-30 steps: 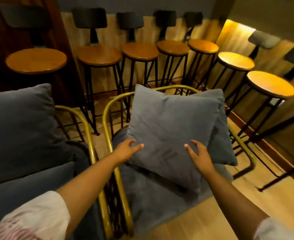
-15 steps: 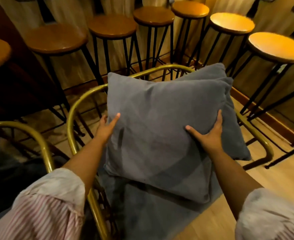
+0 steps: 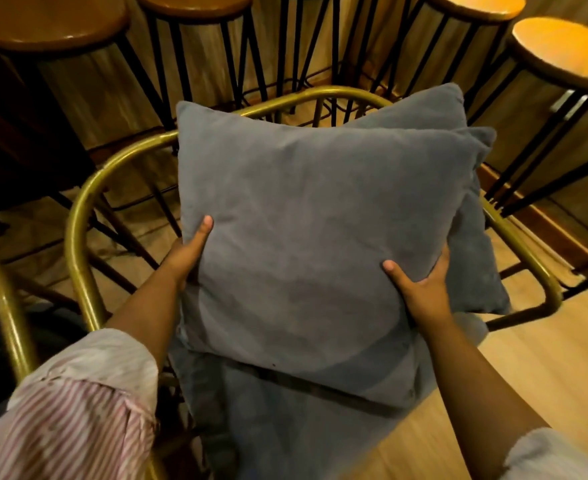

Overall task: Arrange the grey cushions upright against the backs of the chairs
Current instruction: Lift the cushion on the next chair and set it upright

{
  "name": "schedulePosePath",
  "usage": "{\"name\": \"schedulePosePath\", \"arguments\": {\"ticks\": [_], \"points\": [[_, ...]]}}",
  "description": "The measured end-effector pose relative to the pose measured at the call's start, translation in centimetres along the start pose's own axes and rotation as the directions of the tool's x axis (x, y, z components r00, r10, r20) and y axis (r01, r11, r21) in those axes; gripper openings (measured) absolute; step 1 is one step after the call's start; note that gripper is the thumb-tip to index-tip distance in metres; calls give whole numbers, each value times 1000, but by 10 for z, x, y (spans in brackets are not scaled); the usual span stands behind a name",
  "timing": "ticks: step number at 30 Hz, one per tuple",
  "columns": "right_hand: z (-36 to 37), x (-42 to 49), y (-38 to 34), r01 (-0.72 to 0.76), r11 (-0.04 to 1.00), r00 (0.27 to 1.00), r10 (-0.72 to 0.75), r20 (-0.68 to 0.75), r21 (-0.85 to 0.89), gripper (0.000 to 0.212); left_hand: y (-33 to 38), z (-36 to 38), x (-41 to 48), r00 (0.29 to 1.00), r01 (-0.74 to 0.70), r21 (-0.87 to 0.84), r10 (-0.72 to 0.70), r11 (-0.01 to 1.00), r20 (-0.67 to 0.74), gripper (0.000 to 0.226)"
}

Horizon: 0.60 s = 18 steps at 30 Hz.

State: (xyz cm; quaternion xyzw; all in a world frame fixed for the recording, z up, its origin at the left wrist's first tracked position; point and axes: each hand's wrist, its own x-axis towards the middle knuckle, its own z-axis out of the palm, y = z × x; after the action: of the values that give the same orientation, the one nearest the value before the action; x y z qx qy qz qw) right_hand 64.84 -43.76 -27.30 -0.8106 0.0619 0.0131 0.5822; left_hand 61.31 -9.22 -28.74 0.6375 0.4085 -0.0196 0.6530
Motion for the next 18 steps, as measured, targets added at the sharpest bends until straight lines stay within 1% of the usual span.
{"name": "schedulePosePath", "arguments": {"ticks": [1,4,6,8,10,12,14,16,18], "points": [[-5,-5,4,-24,1000,999,24,29,-7,144,0,-1,-6,1000,-5,-4,5,1000,-6,94],[-18,-21,1,-87,996,993,88,81,-8,147,5,-4,-30,998,-34,-29,33,999,-62,84],[-26,-31,-15,-100,995,992,98,83,18,142,13,-8,-52,993,-52,-50,46,997,-110,85],[-34,-38,-37,-101,993,992,97,80,53,128,26,-15,-78,985,-82,-50,73,995,-157,88],[-43,-44,-61,-74,993,996,70,46,91,103,42,-26,-103,982,-106,-43,98,993,-159,90],[-57,-52,-90,-46,991,999,47,0,126,89,61,-38,-133,978,-151,-29,145,988,-148,93],[-70,-61,-119,-15,988,1000,18,-19,153,86,83,-49,-165,963,-217,-3,214,976,-164,93],[-82,-72,-150,65,982,998,-62,-20,180,86,102,-62,-201,946,-273,-5,267,962,-182,92],[-89,-87,-180,139,968,990,-138,-21,208,83,117,-79,-237,935,-303,-34,290,952,-204,94]]}}
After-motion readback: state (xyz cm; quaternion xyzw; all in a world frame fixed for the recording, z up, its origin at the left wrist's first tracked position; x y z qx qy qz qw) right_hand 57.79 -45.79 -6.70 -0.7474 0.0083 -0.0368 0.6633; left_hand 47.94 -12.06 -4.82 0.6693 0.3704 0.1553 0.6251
